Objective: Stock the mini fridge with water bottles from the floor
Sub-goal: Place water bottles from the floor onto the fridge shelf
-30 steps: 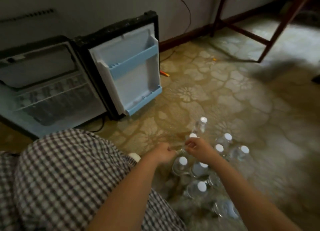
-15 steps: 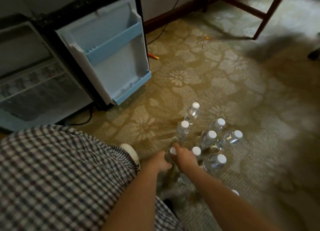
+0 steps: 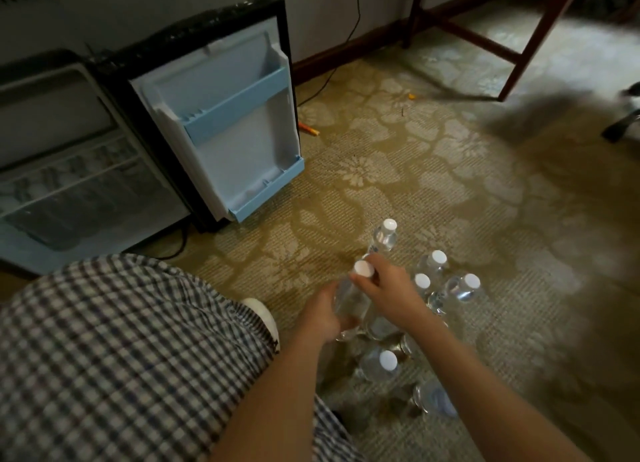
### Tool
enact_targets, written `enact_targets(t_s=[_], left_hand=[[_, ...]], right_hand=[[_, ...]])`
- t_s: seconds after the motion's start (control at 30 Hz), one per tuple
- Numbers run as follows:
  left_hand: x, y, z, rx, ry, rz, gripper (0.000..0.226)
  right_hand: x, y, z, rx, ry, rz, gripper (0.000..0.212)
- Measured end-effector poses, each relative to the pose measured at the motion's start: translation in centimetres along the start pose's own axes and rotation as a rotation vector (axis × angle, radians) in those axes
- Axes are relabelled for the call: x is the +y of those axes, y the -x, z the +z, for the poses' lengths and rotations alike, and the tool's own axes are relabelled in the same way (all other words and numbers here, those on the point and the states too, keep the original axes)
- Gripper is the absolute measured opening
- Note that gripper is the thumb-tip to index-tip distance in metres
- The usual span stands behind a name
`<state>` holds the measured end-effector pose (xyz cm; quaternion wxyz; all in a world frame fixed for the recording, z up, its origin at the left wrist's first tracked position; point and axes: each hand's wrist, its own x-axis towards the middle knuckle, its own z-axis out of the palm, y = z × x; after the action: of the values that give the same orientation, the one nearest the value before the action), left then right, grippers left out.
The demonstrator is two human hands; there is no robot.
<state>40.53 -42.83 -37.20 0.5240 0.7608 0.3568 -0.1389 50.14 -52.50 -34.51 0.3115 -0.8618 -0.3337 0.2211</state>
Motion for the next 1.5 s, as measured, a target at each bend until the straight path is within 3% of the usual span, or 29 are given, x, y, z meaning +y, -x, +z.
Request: enact_targets(t_s=[0.1, 0.27, 0.47, 0.6, 0.73, 0.83, 1.03, 1.17, 1.3, 1.43, 1.5], left_hand=[[1.5, 0.3, -1.1, 0.098, 0.046, 0.092, 0.068], [4.8, 2.2, -5.5, 0.320, -0.074, 0.211, 0.063], [6.8, 4.9, -12.4, 0.517, 0.020, 0.335, 0.056], [6.6, 6.2, -18.0, 0.624, 0.113, 0.315, 0.039], [5.8, 8.2, -23.8, 0.702, 0.136, 0.308, 0.047], [4.0, 9.2, -27.9, 0.719, 0.181, 0.289, 0.024], [-0.1, 8.6, -34.2, 0.743, 0.230, 0.223, 0.020], [-3.1, 6.1, -37.6, 0.774, 0.262, 0.183, 0.035], [-6.5, 3.3, -39.8, 0.757, 0.226, 0.156, 0.053], [-8.8, 1.4, -42.3, 0.699, 0.229, 0.085, 0.061], [-9.4, 1.1, -43.5, 0.646, 0.142, 0.044, 0.050]], right_hand=[[-3.2, -0.5, -2.0, 0.032, -0.014, -0.103, 0.021], [-8.8, -2.0, -4.9, 0.115, -0.007, -0.230, 0.028], [-16.9, -4.0, -6.5, 0.194, -0.035, -0.395, 0.028], [-23.0, -5.3, -6.1, 0.168, 0.013, -0.550, 0.031], [-29.0, -7.3, -4.1, 0.131, 0.017, -0.677, 0.031], [-32.8, -8.9, -1.7, 0.089, 0.034, -0.718, 0.034], [-38.4, -12.0, 3.8, 0.041, 0.061, -0.696, 0.040], [-40.7, -14.6, 7.5, 0.039, 0.080, -0.642, 0.041], [-41.6, -17.9, 12.2, -0.081, 0.261, -0.513, 0.054], [-41.7, -21.2, 15.5, -0.144, 0.157, -0.375, 0.057], [-41.6, -22.8, 16.8, -0.153, 0.105, -0.354, 0.054]])
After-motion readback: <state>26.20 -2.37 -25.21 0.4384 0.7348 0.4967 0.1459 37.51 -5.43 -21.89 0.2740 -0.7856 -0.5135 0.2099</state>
